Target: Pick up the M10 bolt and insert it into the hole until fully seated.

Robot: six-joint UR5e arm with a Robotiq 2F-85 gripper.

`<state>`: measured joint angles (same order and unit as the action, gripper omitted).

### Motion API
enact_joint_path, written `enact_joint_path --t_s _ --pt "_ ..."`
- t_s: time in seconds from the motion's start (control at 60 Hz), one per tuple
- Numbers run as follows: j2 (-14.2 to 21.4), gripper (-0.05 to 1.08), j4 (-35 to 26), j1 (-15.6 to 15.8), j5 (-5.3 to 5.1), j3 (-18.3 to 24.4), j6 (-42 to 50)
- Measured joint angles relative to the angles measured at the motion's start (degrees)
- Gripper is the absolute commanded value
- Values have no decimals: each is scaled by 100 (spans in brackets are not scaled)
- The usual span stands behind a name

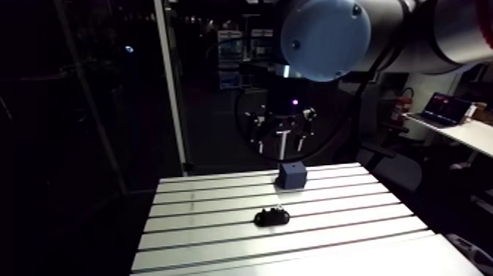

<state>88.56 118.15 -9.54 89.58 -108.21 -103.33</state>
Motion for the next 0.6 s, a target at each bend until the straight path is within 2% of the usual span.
enact_joint_path --t_s 0.317,0.6 --pt "-105 1 507 -131 -247 -349 -208" --pt "-249 1 805 -202 -309 -529 -229"
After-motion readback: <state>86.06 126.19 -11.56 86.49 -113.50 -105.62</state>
